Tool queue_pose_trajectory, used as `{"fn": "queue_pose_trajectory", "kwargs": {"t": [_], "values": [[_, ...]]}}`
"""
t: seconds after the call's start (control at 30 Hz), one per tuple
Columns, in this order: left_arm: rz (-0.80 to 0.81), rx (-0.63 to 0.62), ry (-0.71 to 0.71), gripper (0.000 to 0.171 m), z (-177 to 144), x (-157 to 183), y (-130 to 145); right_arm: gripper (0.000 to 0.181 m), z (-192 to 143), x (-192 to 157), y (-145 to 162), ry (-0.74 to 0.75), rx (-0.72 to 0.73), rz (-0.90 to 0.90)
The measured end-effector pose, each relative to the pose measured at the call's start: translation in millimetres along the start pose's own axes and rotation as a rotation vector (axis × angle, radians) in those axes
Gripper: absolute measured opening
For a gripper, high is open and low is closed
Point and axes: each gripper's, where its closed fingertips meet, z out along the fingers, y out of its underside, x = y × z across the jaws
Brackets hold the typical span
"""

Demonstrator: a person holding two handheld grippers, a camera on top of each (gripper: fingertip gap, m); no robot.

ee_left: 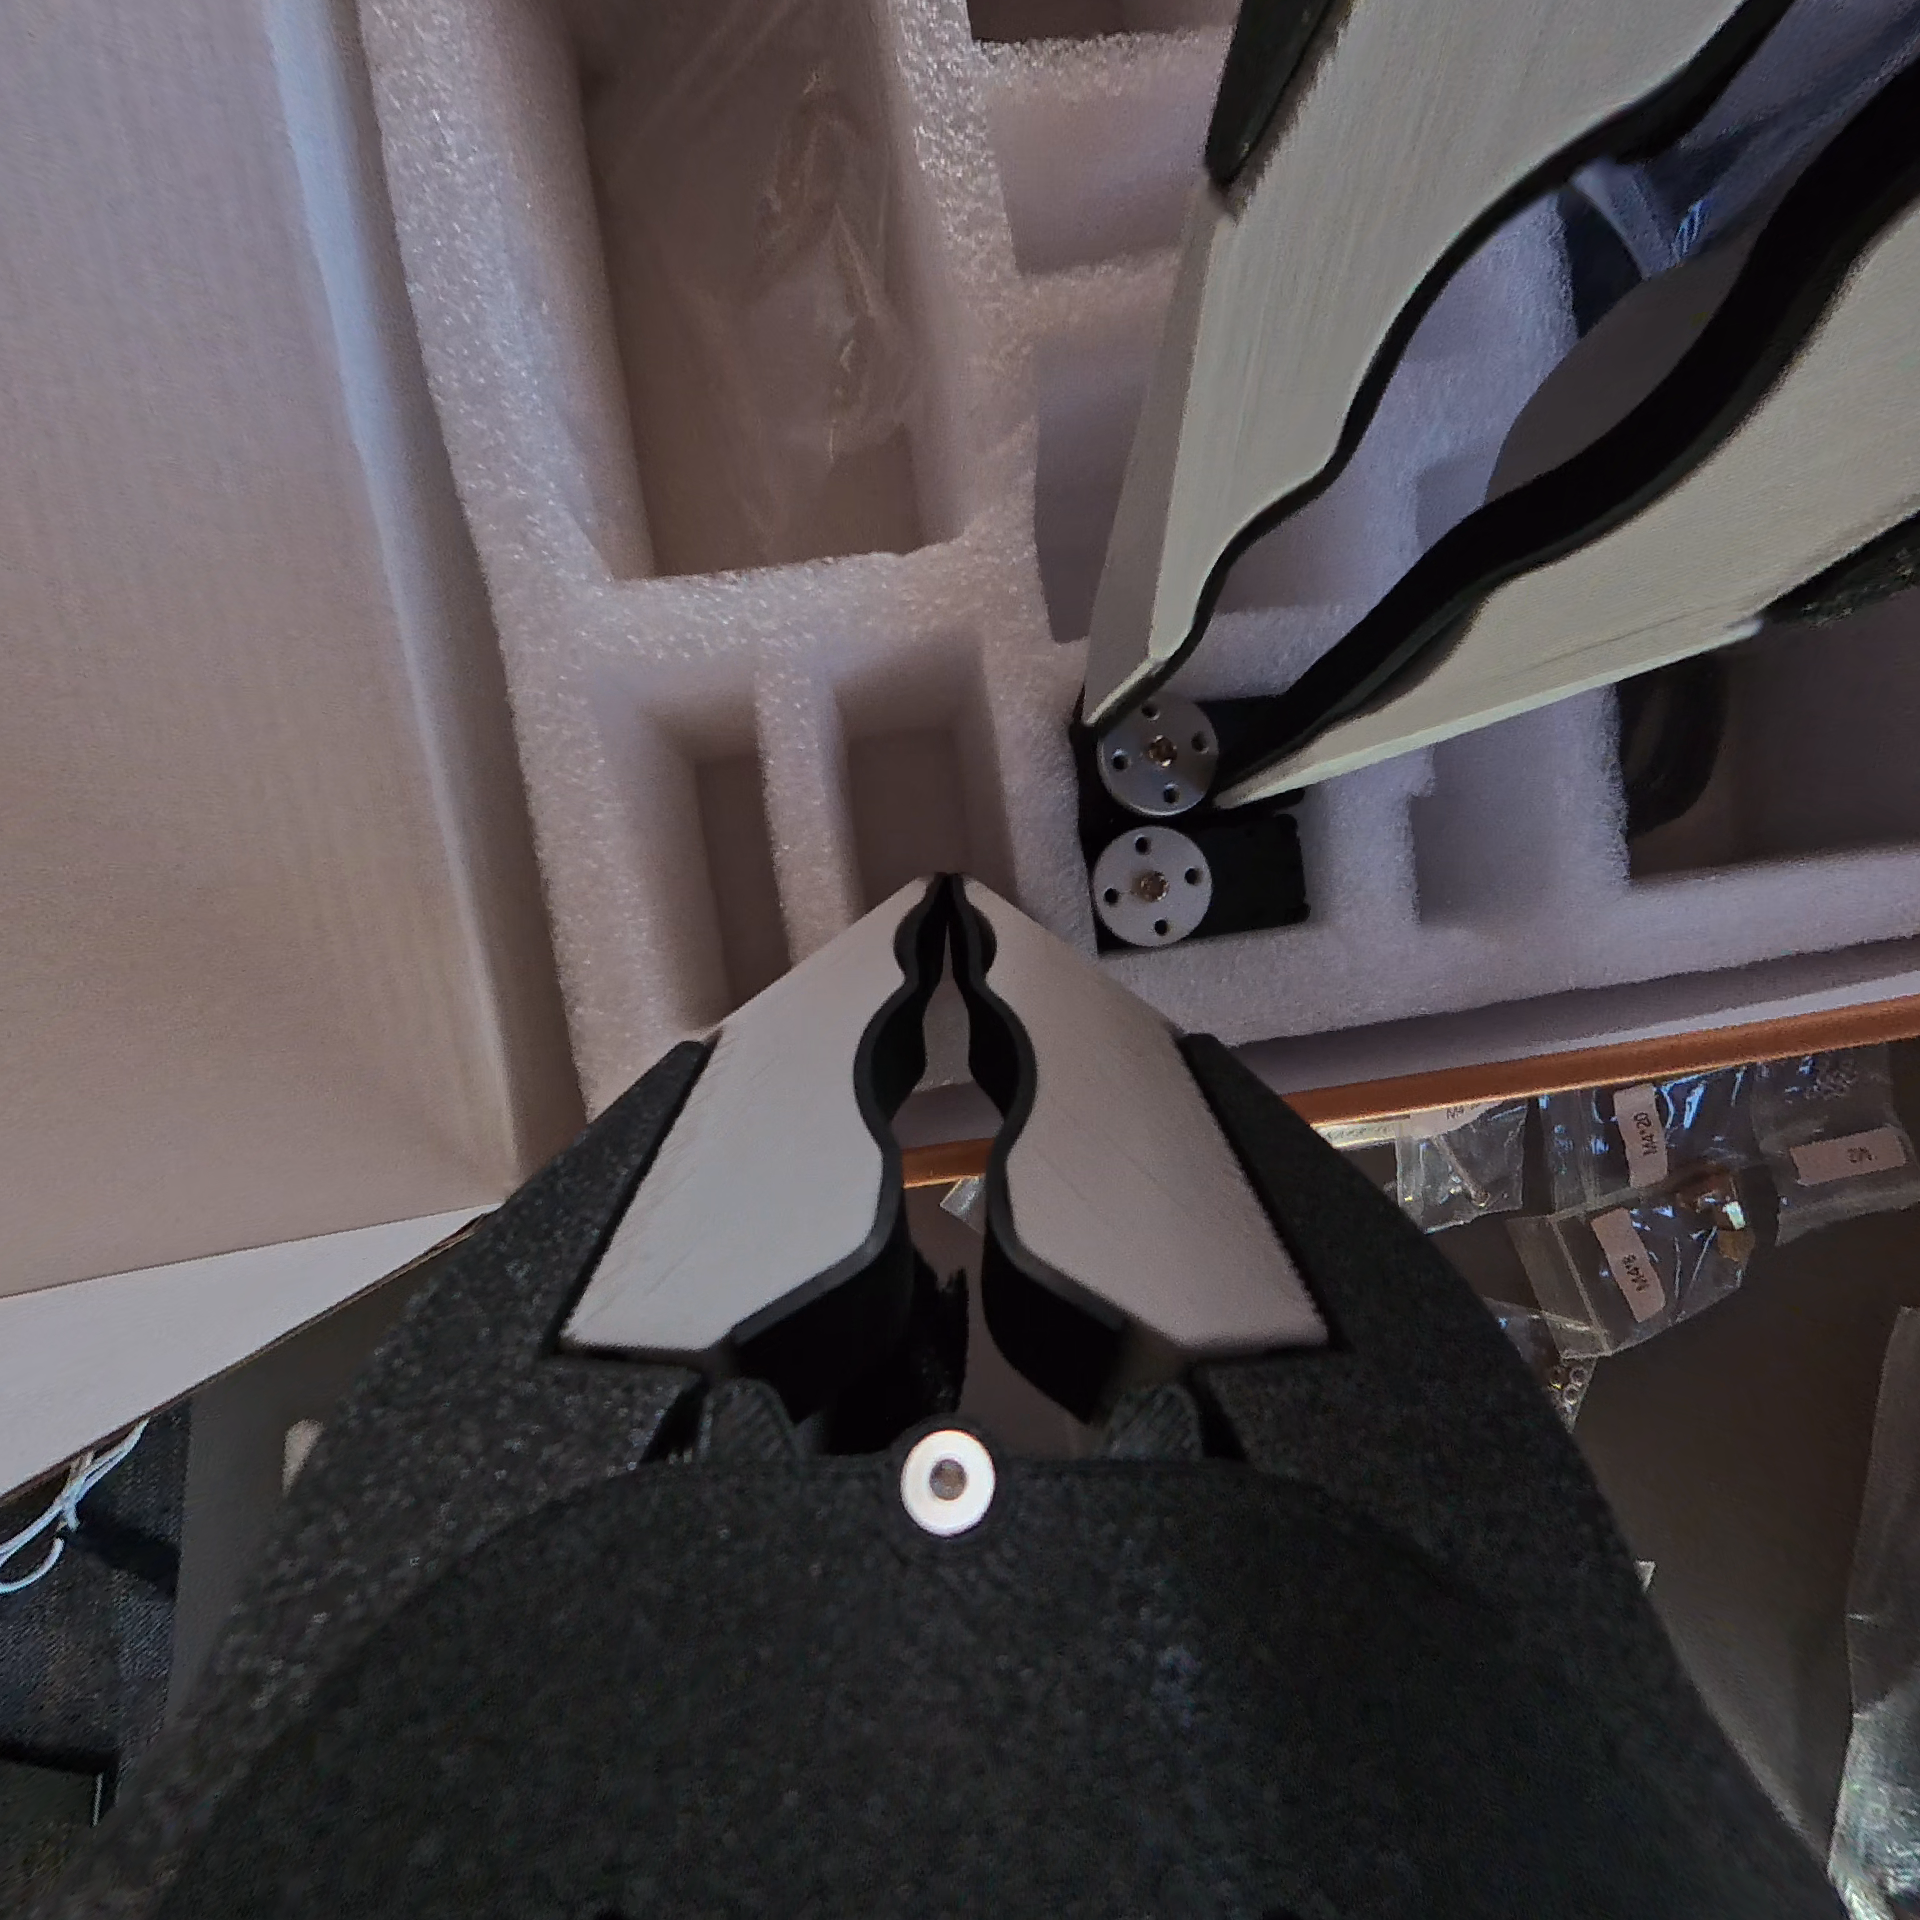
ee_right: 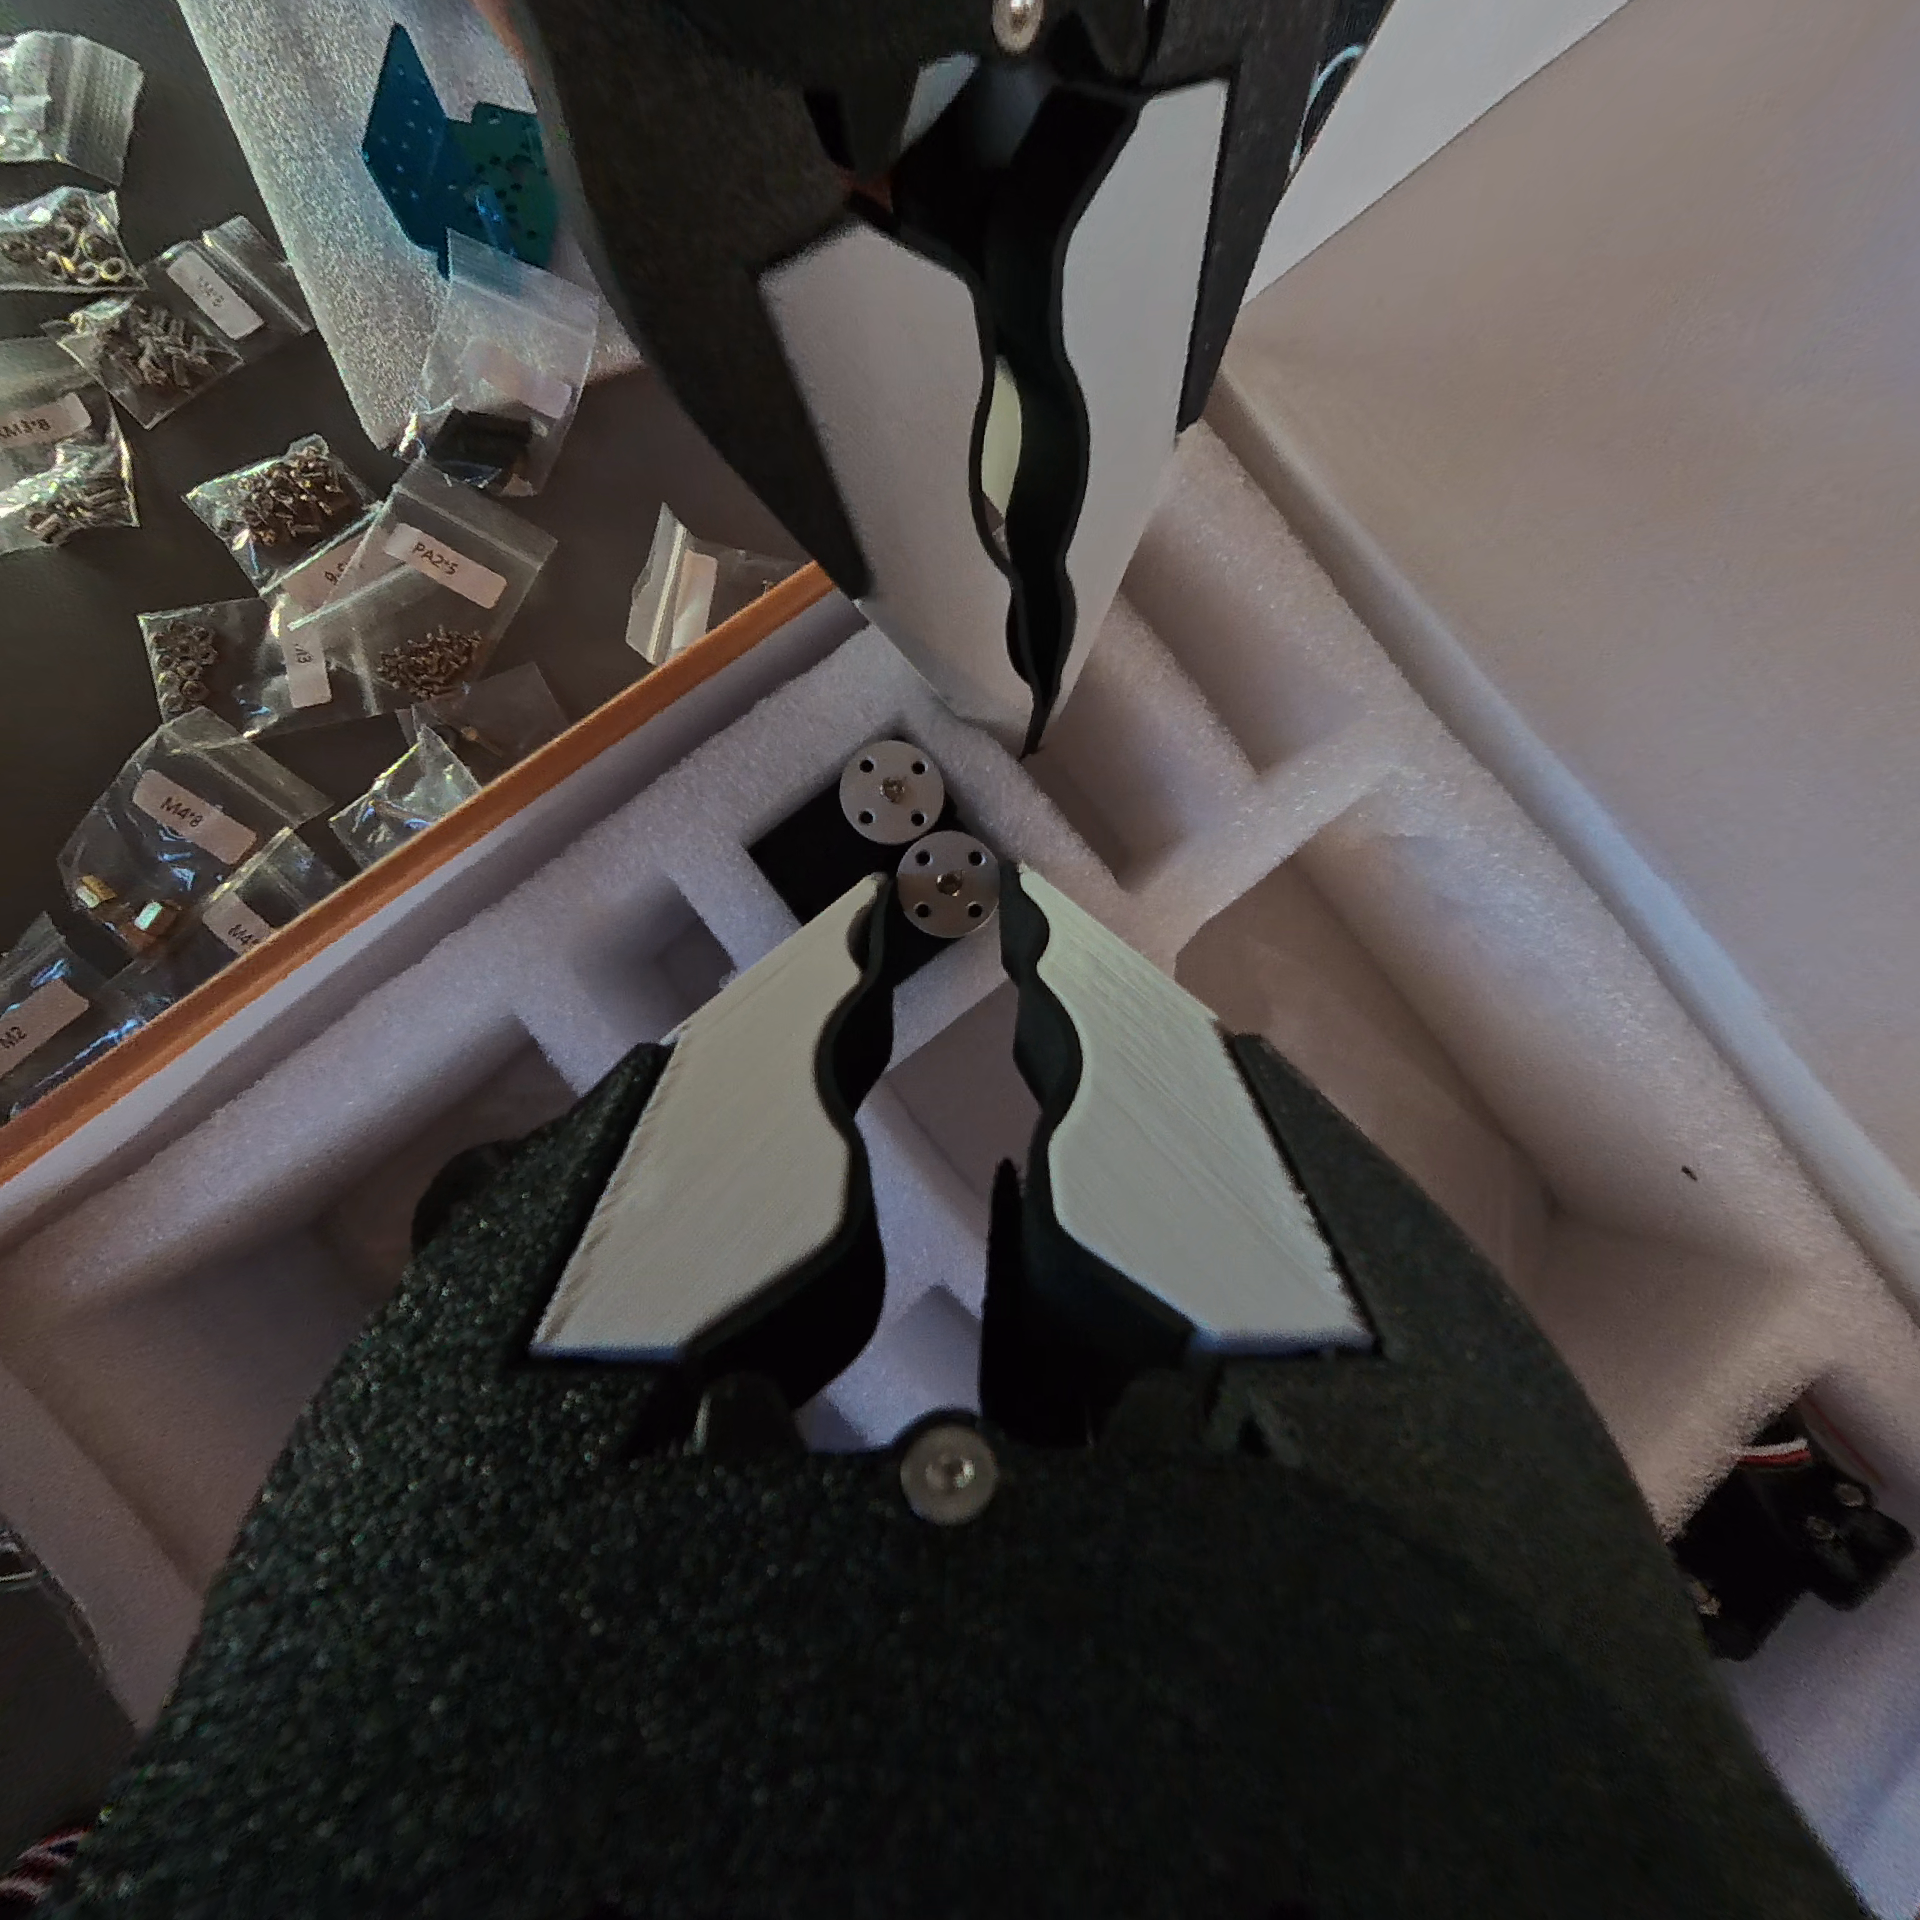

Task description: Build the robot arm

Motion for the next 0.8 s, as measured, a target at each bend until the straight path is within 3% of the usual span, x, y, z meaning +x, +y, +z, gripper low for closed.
{"fn": "queue_pose_trajectory", "kwargs": {"t": [0.1, 0.13, 0.2, 0.37, 0.5, 0.53, 0.63, 0.7, 0.8], "values": [[-0.001, 0.004, 0.004, 0.000, -0.1, -0.1, -0.1, 0.016, -1.4, 2.4, -2.3, -0.031, 0.020, 0.032], [0.001, -0.007, 0.009, 0.000, 0.1, 0.4, 1.1, 0.000, -5.5, 6.1, -12.4, -0.025, 0.076, 0.046], [0.019, -0.031, 0.002, 0.000, 0.8, 1.6, 2.8, 0.000, -23.8, 20.1, -28.1, -0.004, 0.136, 0.062], [-0.003, 0.003, -0.007, 0.000, -0.6, 0.3, 1.1, 0.000, -23.9, 13.4, -4.2, -0.046, -0.032, 0.094], [-0.092, 0.095, 0.076, 0.000, -5.3, 1.4, -7.2, 0.014, -14.0, -5.4, 3.6, -0.053, -0.048, 0.195], [-0.121, 0.128, 0.106, 0.000, -8.4, 2.0, -10.5, 0.017, -12.4, 1.9, 8.6, 0.004, -0.075, 0.263], [-0.133, 0.210, 0.126, 0.000, -21.9, -1.0, -20.7, 0.030, -6.4, -17.9, 1.5, -0.043, -0.052, 0.472], [-0.124, 0.205, 0.174, 0.000, -24.5, 6.3, -21.6, 0.040, 0.6, -33.1, 1.2, -0.062, -0.107, 0.528], [-0.078, 0.097, 0.166, 0.010, -14.8, 12.2, -11.2, 0.031, 1.0, -23.0, 0.7, 0.044, -0.132, 0.580]]}}
